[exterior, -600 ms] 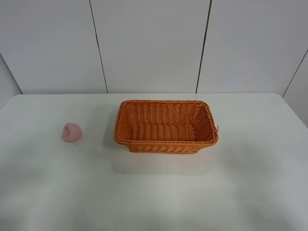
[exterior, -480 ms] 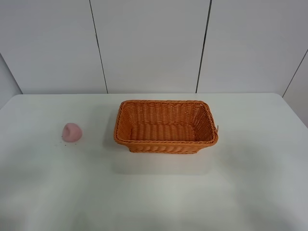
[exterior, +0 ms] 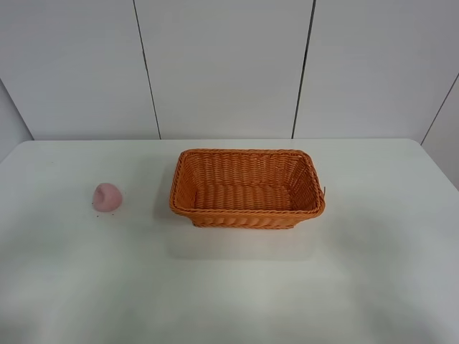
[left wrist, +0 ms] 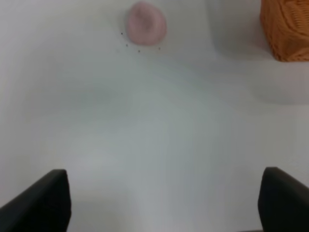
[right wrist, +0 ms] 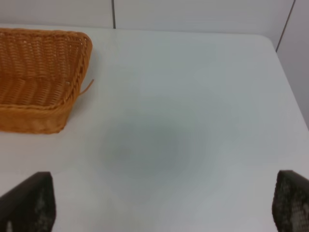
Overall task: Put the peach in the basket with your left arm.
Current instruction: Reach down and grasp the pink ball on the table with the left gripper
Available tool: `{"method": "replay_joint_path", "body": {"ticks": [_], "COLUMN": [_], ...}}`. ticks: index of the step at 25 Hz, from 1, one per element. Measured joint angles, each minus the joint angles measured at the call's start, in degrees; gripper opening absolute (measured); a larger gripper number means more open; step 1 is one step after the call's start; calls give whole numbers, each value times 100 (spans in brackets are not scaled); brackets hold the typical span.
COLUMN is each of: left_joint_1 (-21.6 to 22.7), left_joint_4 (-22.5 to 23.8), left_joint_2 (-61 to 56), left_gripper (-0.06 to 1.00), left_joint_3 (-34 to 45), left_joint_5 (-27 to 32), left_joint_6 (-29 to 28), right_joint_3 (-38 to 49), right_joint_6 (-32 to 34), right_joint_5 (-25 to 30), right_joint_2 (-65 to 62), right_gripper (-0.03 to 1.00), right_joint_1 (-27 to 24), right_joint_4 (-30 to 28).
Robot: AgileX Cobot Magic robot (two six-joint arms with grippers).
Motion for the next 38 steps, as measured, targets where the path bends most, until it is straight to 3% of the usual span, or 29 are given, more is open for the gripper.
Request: {"method": "replay_joint_path", "body": {"ticks": [12,23,29,38], "left_joint_1": [0,0,0,0], "left_joint_4": [-17,-17,-243,-128], "left_joint_2": [5001,9361,10571,11299], "left_gripper": [81,81,81,81], "left_joint_3": [-1927,-4686,-5651,-5786], "left_joint_5": [-1187,-831,-822,-1246], "left_joint_6": [16,82,82,82], "right_joint_3": [0,0,0,0], "right_joint_6": [0,0,0,0], "right_joint_5": [0,0,0,0], "right_joint_2": [0,0,0,0], "right_gripper": [69,69,69,69], "right_joint_1": [0,0,0,0], "right_joint_4": [0,0,0,0]}}
